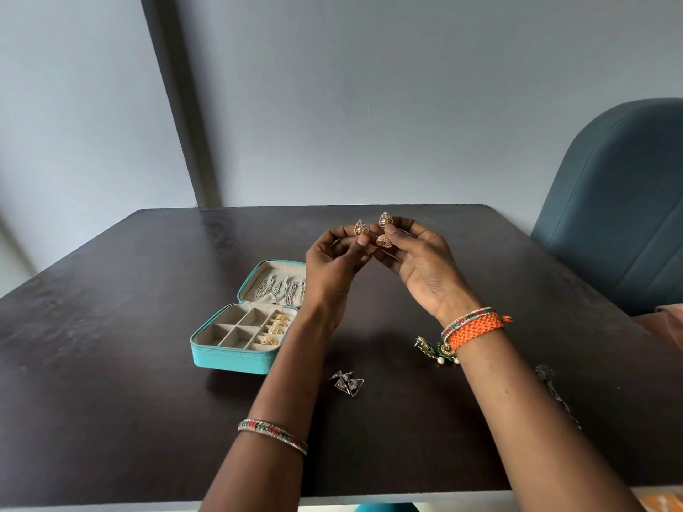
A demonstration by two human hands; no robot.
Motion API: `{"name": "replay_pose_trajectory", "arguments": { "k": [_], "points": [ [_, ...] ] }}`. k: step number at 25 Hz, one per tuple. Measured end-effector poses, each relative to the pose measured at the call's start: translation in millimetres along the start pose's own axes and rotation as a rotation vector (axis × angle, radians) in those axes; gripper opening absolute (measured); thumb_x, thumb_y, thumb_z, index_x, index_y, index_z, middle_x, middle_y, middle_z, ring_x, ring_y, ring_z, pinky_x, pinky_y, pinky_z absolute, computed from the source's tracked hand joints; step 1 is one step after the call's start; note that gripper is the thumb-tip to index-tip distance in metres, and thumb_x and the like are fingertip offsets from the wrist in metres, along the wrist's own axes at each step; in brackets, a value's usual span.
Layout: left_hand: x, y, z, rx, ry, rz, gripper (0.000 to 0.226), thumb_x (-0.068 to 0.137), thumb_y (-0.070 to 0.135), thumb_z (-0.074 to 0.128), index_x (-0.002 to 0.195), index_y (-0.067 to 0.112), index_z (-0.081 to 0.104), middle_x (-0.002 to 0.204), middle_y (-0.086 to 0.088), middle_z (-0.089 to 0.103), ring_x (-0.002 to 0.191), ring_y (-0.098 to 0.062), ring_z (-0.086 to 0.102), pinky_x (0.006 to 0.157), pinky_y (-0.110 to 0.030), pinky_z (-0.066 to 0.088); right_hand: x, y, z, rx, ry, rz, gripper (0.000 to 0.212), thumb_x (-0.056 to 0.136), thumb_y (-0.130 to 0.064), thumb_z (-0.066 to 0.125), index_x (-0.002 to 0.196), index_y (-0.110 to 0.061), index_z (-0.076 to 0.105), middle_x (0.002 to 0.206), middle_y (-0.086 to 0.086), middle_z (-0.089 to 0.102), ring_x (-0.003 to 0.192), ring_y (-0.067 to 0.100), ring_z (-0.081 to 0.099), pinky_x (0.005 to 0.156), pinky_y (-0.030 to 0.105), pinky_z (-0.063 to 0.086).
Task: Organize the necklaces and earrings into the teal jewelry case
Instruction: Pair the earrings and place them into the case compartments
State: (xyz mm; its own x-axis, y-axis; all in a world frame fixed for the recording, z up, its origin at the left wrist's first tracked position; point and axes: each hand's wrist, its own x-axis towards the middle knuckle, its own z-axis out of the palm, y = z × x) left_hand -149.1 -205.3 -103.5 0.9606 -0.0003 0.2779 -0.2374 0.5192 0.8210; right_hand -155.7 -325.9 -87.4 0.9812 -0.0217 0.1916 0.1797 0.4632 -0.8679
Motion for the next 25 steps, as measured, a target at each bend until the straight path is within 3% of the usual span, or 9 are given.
{"name": "replay_pose_trajectory", "arguments": {
  "k": [7, 13, 19, 25],
  "points": [
    [-3.3, 0.2, -1.2, 0.046, 0.022, -0.066, 0.004, 0.085, 0.010, 0.066, 0.085, 0.007, 0.063, 0.082, -0.007, 0.069, 0.074, -0.013, 0.060, 0.072, -0.022, 0.051, -1.5, 2.3, 1.6, -0.047, 0.002, 0.032, 0.007, 0.090, -0.014, 0.060, 0.084, -0.017, 0.064, 0.090, 0.004, 0.071, 0.084, 0.016, 0.067, 0.073, 0.027, 0.051],
    [-5.1, 3.4, 1.0, -0.001, 0.061, -0.093, 0.016, 0.091, 0.022, 0.059, 0.081, 0.010, 0.062, 0.067, -0.001, 0.066, 0.063, -0.008, 0.060, 0.067, -0.021, 0.052, -0.9, 3.3, 0.6, -0.079, 0.045, 0.052, 0.015, 0.092, -0.028, 0.057, 0.083, -0.018, 0.064, 0.073, -0.003, 0.070, 0.076, 0.012, 0.063, 0.069, 0.029, 0.049],
    [-1.3, 3.4, -2.4, -0.059, 0.117, -0.140, 0.014, 0.094, 0.014, 0.056, 0.082, 0.008, 0.060, 0.063, -0.001, 0.067, 0.051, -0.004, 0.057, 0.064, -0.020, 0.054, 1.6, 5.9, 0.3, -0.002, 0.007, 0.027, 0.008, 0.093, -0.009, 0.054, 0.089, -0.013, 0.060, 0.078, 0.005, 0.071, 0.069, 0.011, 0.064, 0.069, 0.026, 0.053],
    [-2.7, 2.2, -0.4, -0.068, 0.074, -0.179, 0.011, 0.093, 0.005, 0.055, 0.085, 0.008, 0.061, 0.071, -0.002, 0.070, 0.062, -0.008, 0.064, 0.066, -0.021, 0.055, 2.1, 8.9, -2.0, -0.038, 0.024, 0.001, 0.019, 0.094, -0.002, 0.050, 0.096, -0.010, 0.067, 0.084, 0.005, 0.071, 0.077, 0.011, 0.068, 0.070, 0.023, 0.056]
  ]
}}
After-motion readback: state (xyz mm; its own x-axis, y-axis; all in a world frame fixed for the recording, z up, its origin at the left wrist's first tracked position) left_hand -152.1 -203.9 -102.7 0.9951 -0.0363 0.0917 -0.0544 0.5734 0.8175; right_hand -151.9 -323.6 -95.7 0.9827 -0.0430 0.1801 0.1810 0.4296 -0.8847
